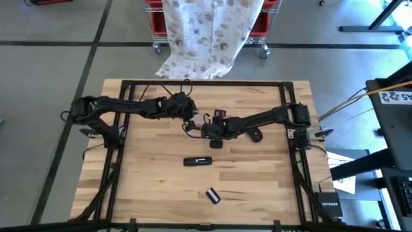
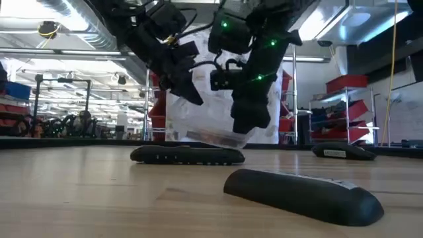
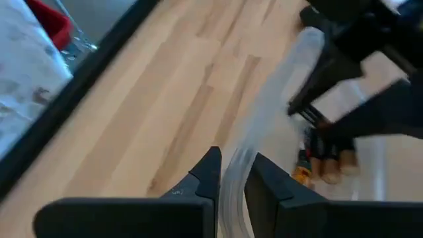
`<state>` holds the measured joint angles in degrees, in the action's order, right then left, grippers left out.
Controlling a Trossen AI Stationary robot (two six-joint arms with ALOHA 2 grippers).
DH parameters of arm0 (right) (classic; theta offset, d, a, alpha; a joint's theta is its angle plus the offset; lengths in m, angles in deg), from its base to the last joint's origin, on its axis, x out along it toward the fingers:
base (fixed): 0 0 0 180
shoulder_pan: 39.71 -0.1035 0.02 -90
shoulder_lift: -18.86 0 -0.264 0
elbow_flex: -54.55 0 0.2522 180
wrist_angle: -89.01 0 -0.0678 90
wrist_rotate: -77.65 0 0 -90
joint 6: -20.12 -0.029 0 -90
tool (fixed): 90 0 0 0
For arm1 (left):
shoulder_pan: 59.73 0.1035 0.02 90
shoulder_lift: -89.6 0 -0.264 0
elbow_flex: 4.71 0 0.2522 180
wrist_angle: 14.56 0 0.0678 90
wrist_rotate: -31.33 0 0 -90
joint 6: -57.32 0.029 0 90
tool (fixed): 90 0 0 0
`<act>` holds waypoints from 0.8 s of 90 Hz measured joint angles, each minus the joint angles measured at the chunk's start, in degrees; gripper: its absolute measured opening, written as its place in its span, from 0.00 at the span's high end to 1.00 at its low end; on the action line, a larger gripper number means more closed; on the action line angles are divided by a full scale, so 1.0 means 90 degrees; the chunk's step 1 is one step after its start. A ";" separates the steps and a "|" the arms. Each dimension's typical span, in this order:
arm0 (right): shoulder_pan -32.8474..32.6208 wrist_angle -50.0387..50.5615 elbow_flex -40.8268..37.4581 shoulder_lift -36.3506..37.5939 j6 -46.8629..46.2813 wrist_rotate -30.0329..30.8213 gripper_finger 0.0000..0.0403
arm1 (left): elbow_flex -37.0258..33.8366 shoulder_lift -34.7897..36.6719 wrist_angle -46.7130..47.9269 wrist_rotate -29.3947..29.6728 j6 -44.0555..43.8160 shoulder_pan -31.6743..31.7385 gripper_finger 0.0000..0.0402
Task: Insert battery
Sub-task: Insert the silver battery into the remote
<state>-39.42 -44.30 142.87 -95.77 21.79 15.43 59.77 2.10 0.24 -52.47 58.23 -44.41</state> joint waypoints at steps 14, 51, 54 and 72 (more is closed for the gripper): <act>0.0000 0.0094 -0.0019 -0.0005 0.0006 -0.0060 0.57 | 0.0000 -0.0160 -0.0024 -0.0482 -0.0162 -0.0036 0.94; 0.0057 0.0037 -0.0022 -0.0007 0.0022 -0.0650 0.63 | 0.0007 -0.0250 0.0024 -0.1038 -0.0351 -0.0108 0.94; 0.0053 0.0031 -0.0017 -0.0007 0.0016 -0.0813 0.64 | 0.0007 -0.0253 0.0022 -0.1037 -0.0372 -0.0108 0.94; 0.0066 0.0022 0.0049 -0.0007 -0.0051 -0.1163 0.67 | 0.0007 -0.0253 0.0024 -0.0974 -0.0344 -0.0081 0.95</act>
<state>-38.83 -44.11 143.31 -95.84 21.33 4.97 59.84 -0.17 0.45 -61.23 55.13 -45.14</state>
